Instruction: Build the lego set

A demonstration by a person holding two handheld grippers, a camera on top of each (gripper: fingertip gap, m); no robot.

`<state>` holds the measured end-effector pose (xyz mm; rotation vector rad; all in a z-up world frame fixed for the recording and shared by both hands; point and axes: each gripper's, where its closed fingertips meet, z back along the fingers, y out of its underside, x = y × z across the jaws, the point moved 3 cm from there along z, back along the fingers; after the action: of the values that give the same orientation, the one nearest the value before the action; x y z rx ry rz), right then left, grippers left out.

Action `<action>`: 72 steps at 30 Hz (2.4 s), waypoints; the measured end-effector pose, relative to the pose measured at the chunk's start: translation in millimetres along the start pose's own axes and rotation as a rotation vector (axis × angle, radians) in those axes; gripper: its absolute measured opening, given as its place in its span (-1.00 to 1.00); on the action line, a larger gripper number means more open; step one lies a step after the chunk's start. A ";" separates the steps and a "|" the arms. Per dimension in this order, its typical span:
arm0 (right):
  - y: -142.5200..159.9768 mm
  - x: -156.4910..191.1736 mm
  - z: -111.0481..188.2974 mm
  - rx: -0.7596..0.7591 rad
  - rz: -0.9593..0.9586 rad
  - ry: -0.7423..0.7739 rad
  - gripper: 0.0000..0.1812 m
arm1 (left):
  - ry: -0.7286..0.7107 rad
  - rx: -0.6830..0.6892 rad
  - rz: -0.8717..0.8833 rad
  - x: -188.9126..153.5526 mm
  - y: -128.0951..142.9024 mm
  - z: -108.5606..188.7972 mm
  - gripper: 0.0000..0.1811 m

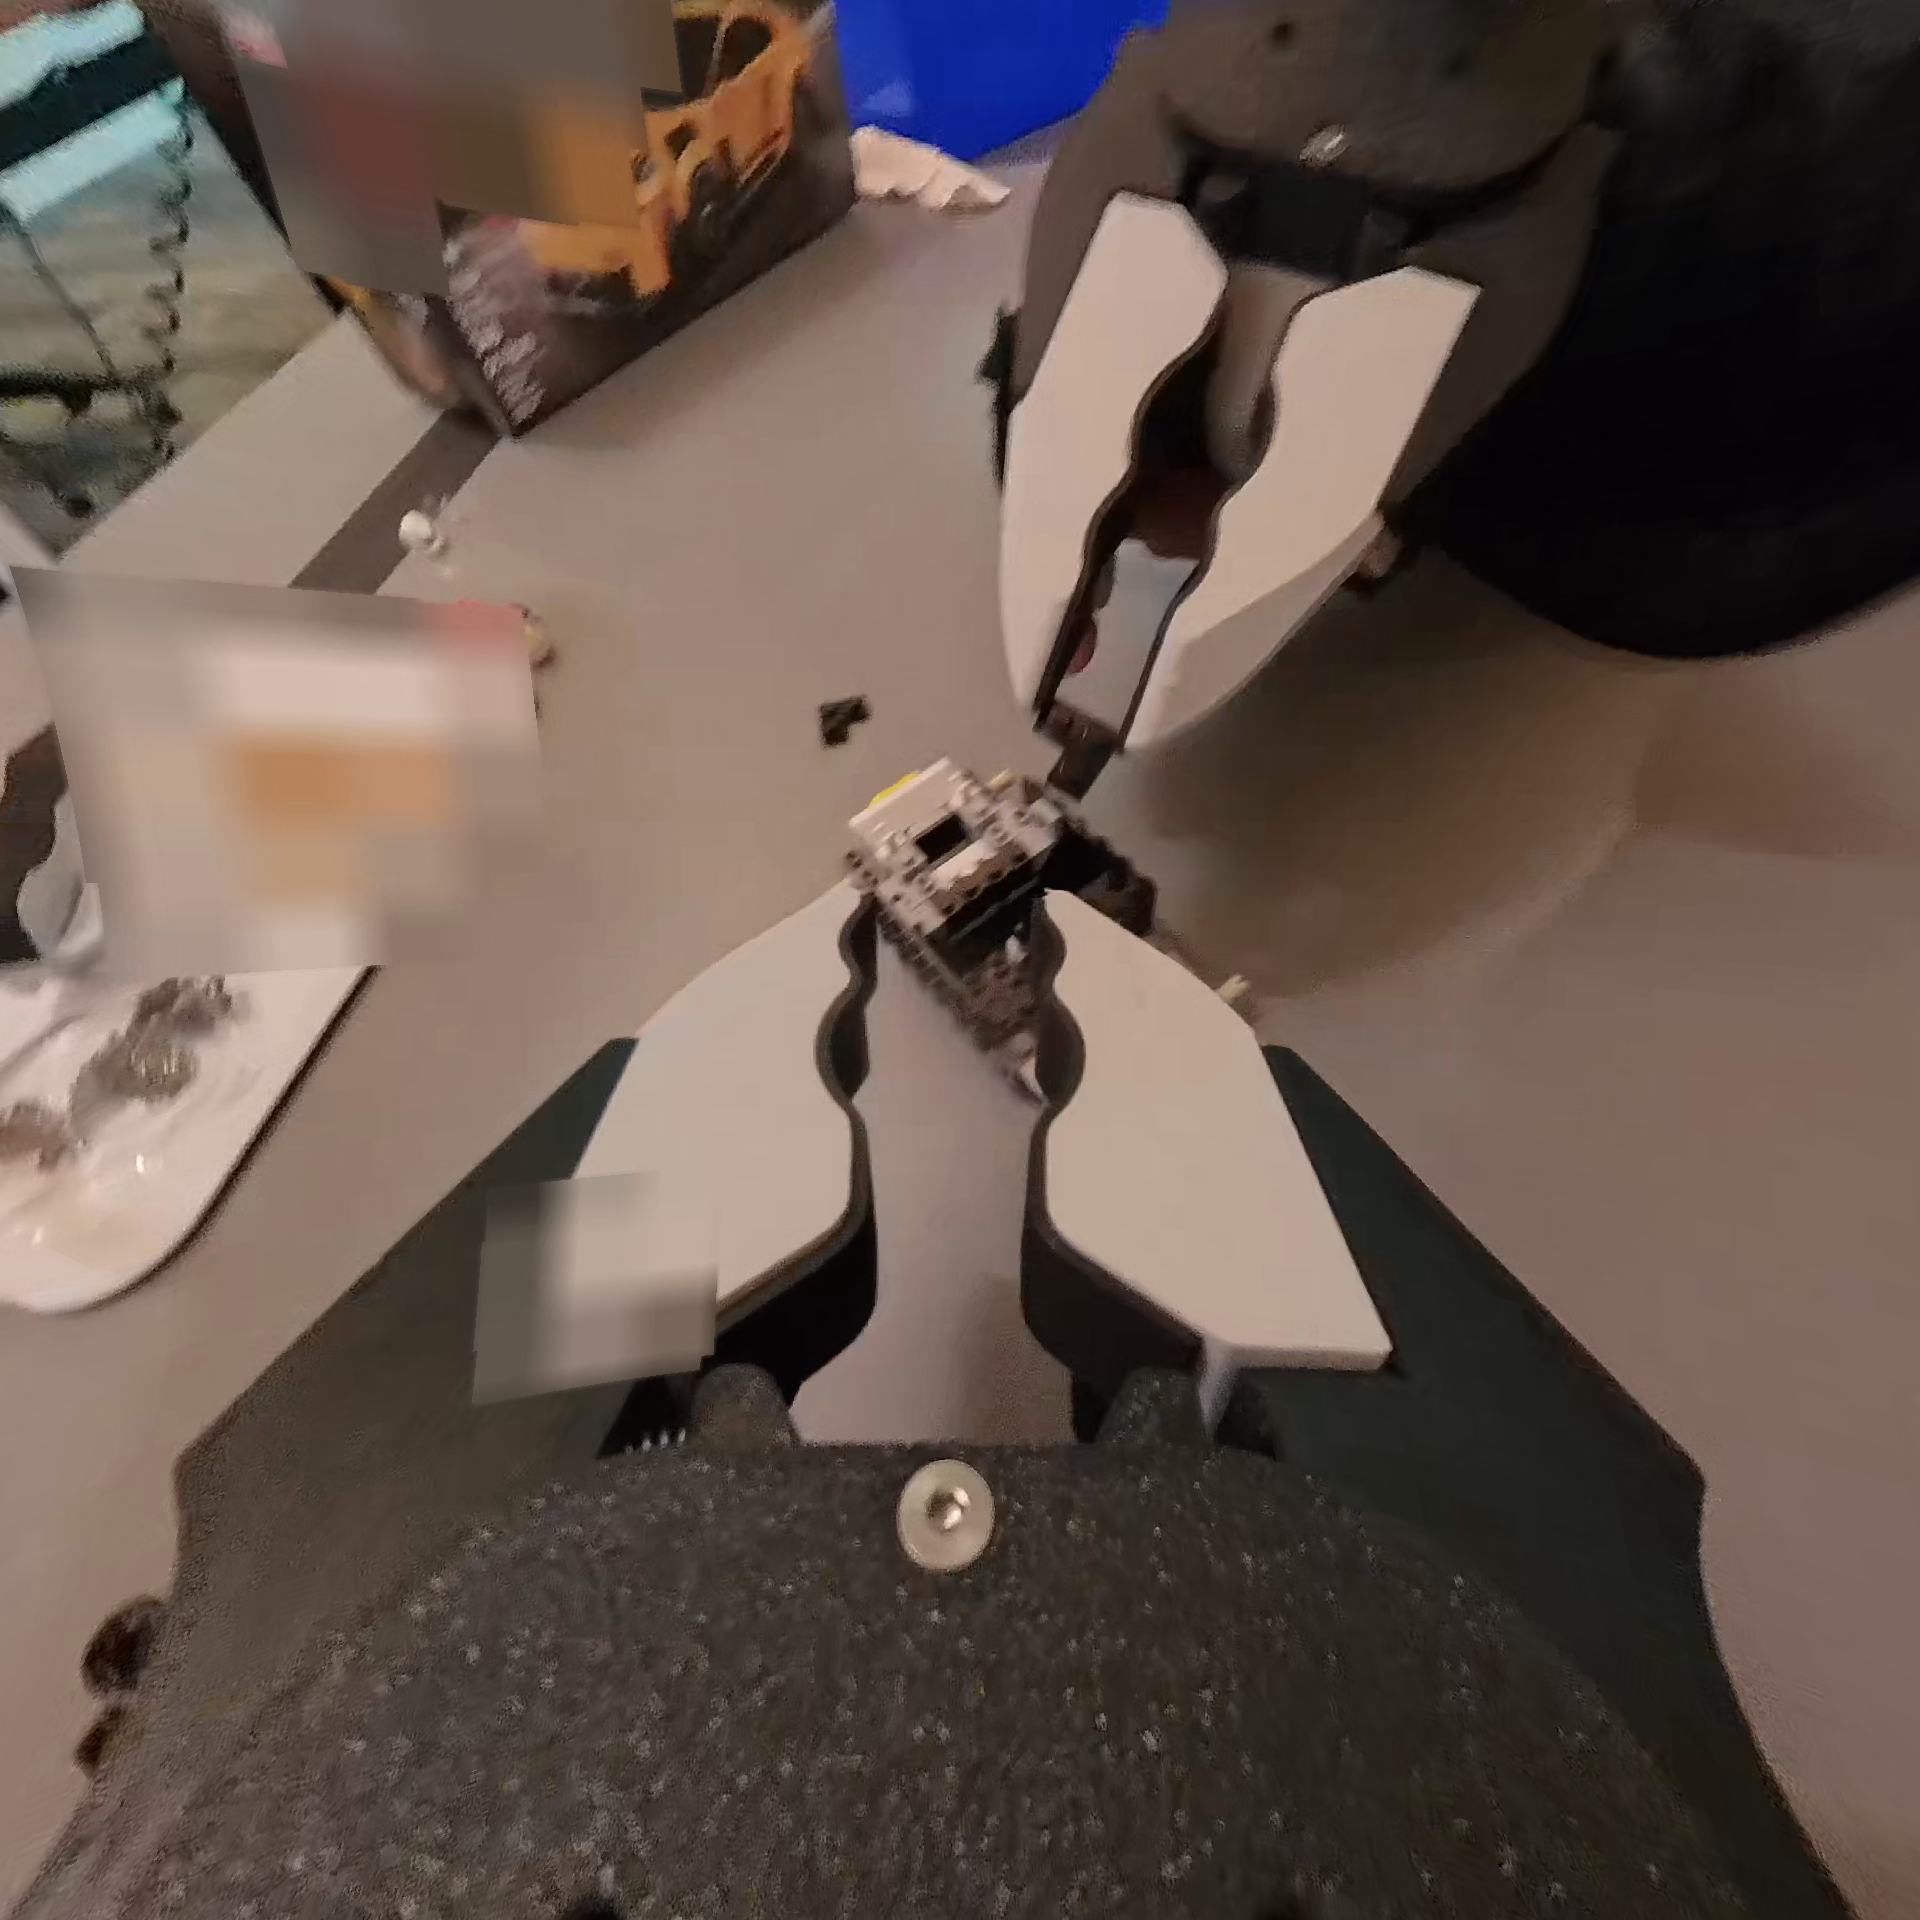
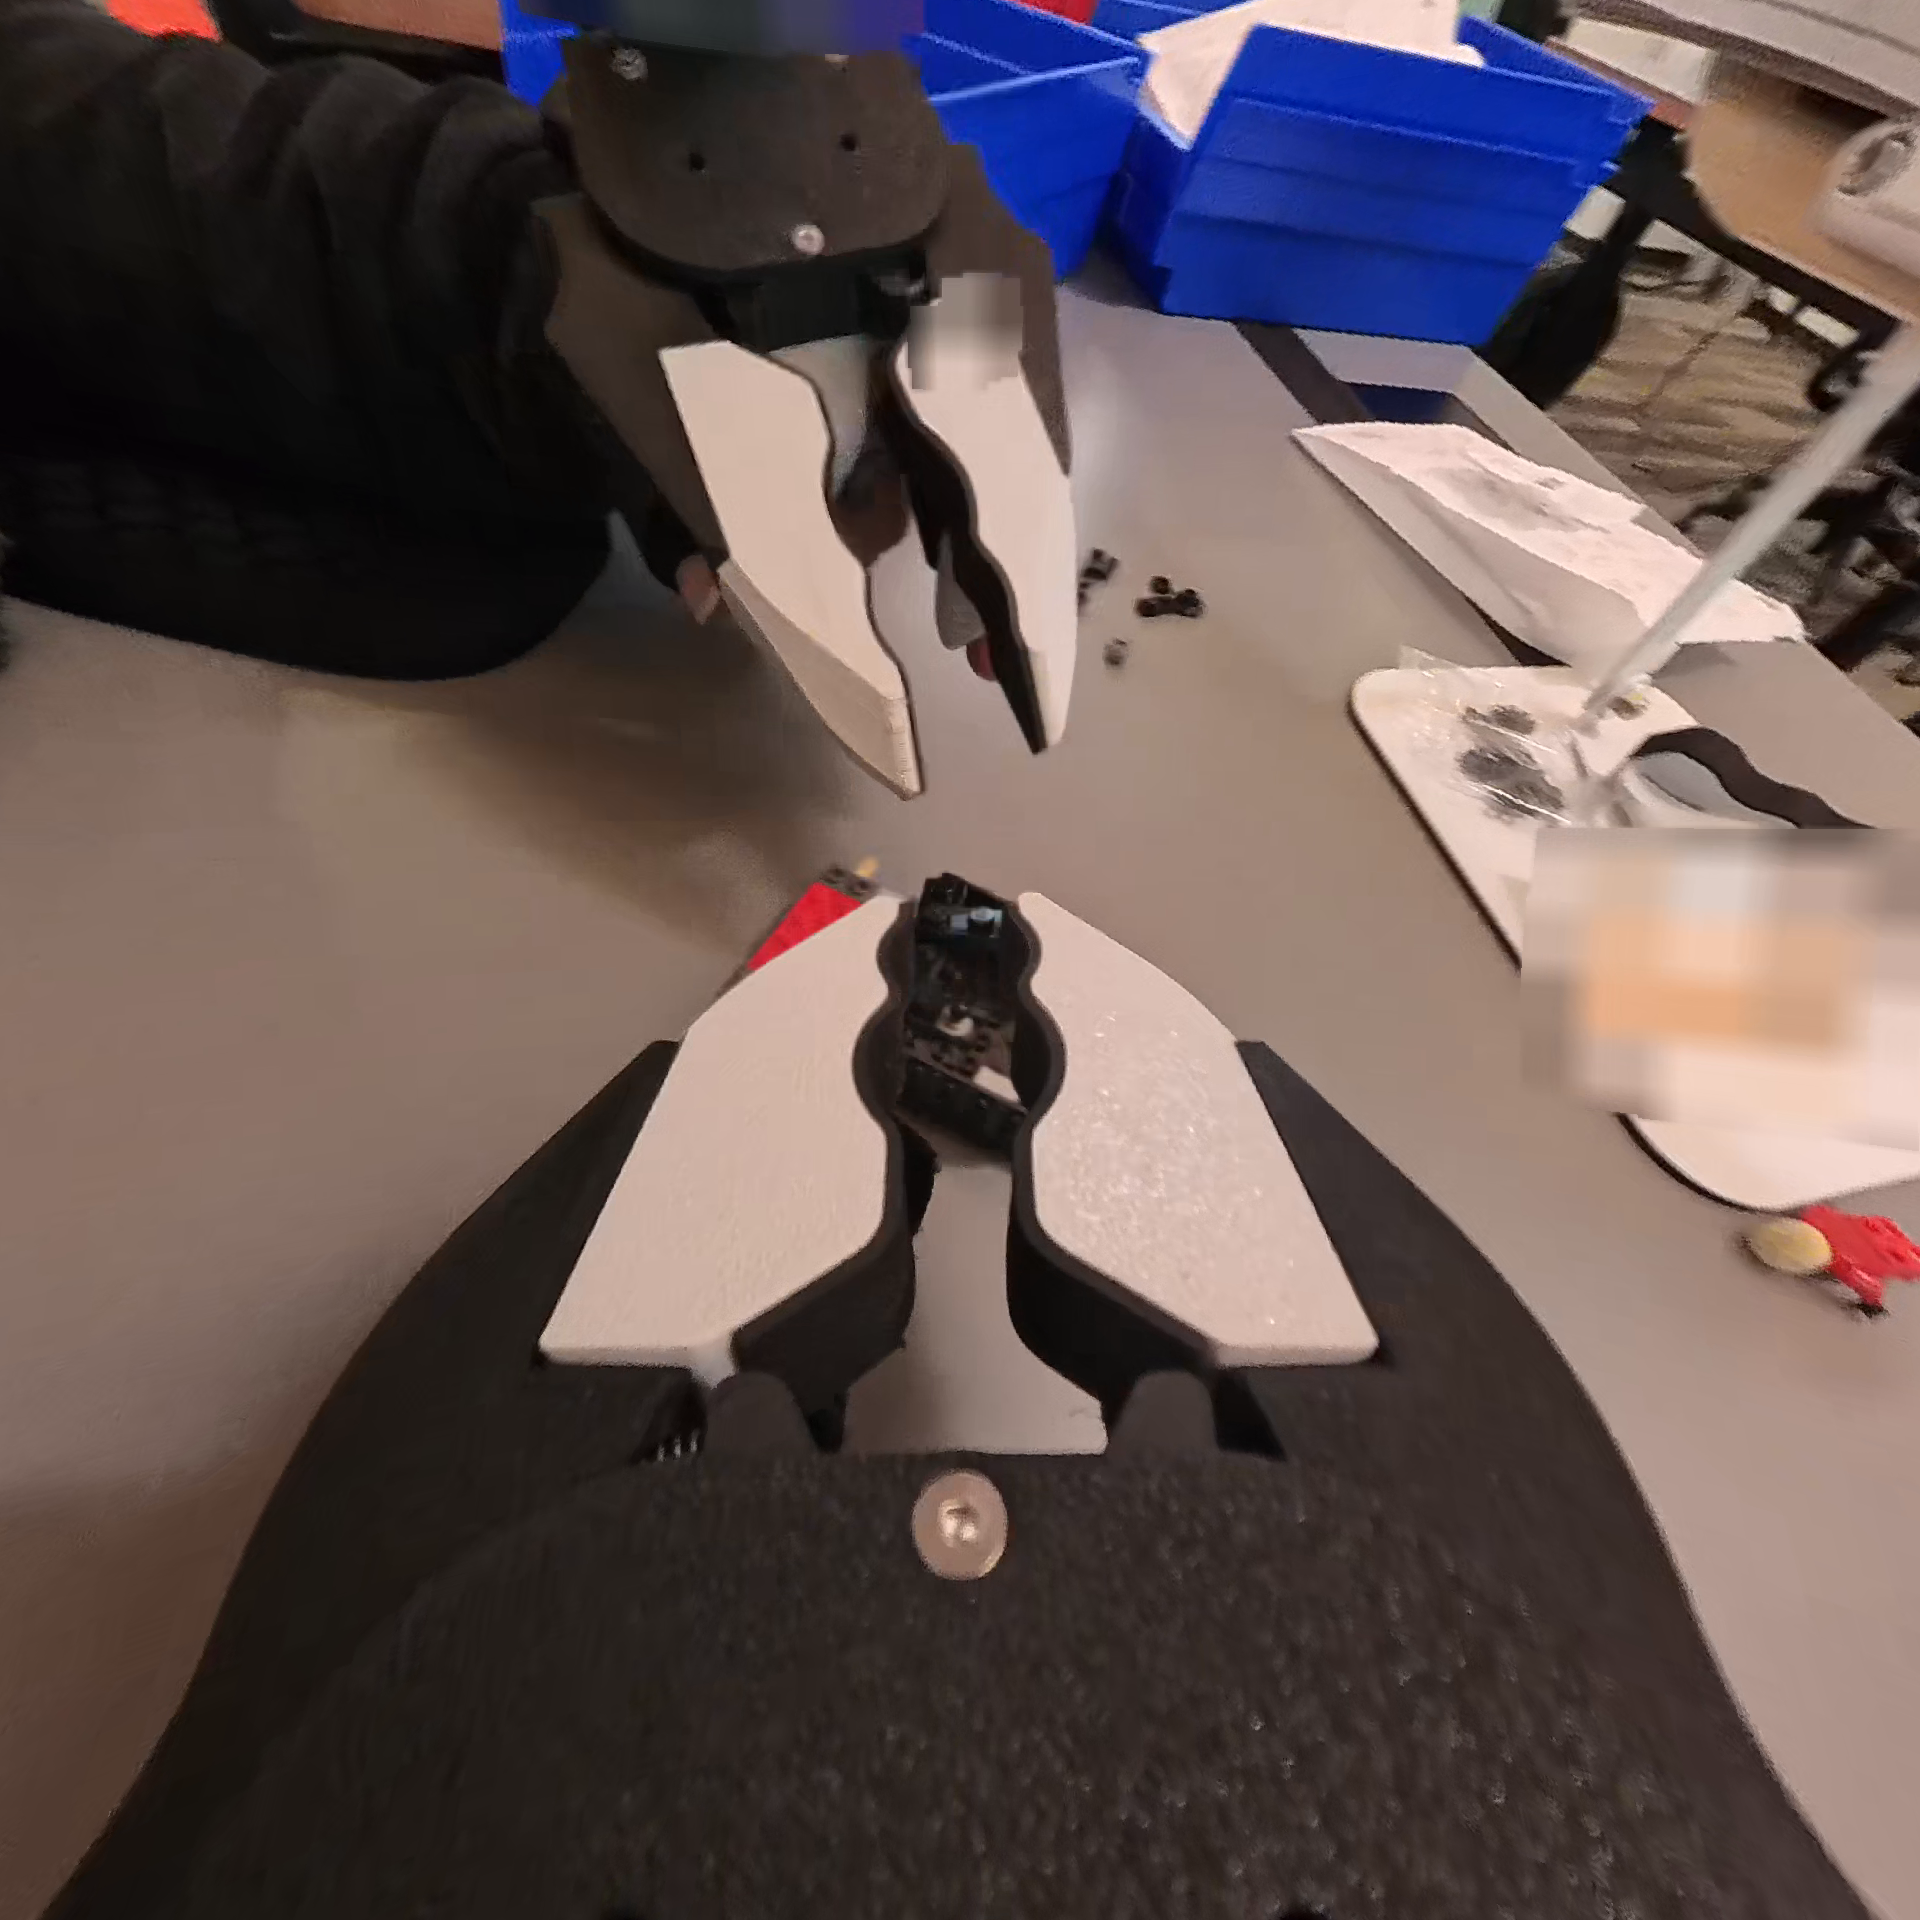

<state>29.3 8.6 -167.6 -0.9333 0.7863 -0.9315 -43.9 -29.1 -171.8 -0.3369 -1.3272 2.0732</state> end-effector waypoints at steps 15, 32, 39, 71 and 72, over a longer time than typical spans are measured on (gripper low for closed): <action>-10.4 -22.6 2.7 -0.069 -0.039 0.204 -0.83 | 0.118 -0.149 0.381 0.9 -14.8 -3.0 -0.83; -37.7 -5.8 5.7 -0.205 0.162 0.270 -0.83 | 0.542 -0.434 1.075 -3.4 -39.3 -2.8 -0.96; -28.5 9.8 8.7 -0.119 0.162 0.036 -0.76 | 0.680 -0.225 0.918 -18.5 -28.6 2.5 -0.96; -17.0 -3.2 -8.1 -0.034 0.124 0.217 -0.91 | 0.480 -0.256 0.980 2.1 -19.5 -8.2 -0.92; -17.1 -3.3 -8.2 -0.032 0.124 0.220 -0.91 | 0.483 -0.258 0.980 1.8 -19.9 -8.1 -0.93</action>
<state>15.7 4.2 -154.8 -0.8087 1.0374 -0.9249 -33.4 -16.6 -157.8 -1.7649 -1.2235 2.2763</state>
